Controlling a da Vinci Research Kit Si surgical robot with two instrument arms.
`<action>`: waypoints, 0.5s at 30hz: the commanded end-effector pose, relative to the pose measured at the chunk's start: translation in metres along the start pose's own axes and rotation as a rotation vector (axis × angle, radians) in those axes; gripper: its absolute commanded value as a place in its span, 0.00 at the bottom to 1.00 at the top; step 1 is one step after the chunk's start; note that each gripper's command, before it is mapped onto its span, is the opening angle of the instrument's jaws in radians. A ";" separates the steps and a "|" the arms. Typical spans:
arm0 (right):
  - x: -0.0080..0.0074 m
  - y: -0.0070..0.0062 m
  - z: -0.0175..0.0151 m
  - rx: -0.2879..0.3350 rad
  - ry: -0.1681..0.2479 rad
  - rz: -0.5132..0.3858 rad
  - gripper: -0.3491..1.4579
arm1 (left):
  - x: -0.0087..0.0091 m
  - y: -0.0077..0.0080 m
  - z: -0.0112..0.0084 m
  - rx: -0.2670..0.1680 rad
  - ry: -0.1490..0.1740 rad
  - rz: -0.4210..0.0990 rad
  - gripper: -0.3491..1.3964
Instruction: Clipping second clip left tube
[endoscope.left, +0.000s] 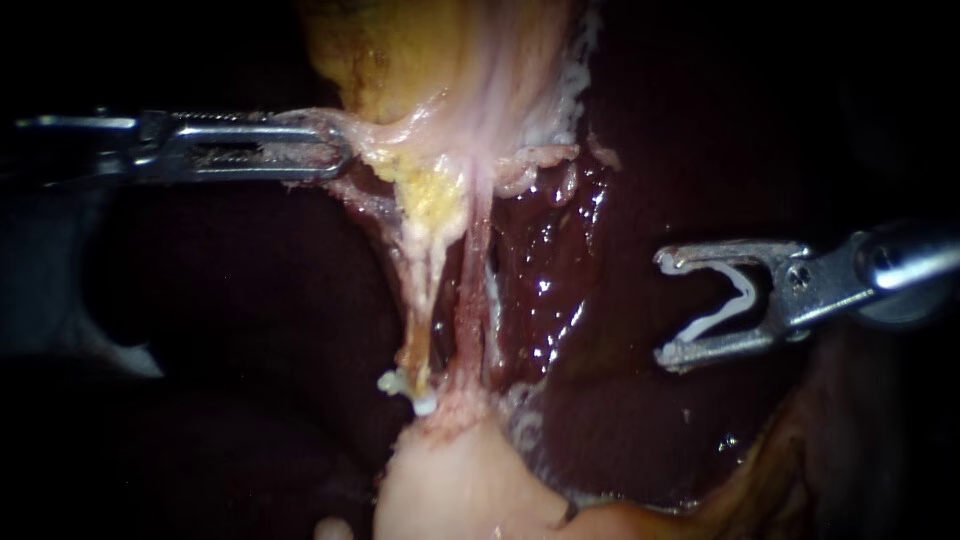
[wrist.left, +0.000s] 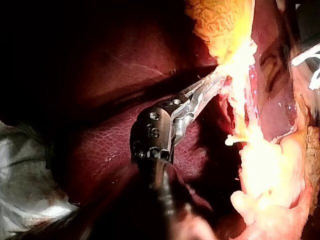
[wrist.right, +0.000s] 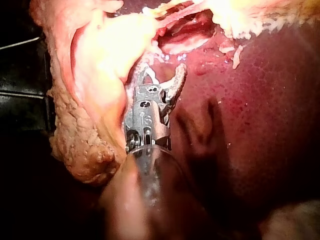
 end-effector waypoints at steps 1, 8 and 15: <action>0.0000 0.0000 0.0000 0.000 0.000 0.005 0.47 | 0.0000 0.0001 -0.0002 -0.001 0.000 0.000 0.00; 0.0000 0.0000 0.0000 0.001 0.001 0.005 0.47 | 0.0024 0.0003 -0.0043 0.006 0.003 -0.014 0.00; -0.0001 0.0000 -0.0001 0.001 0.001 0.010 0.47 | 0.0045 0.0009 -0.0081 0.017 0.036 -0.032 0.00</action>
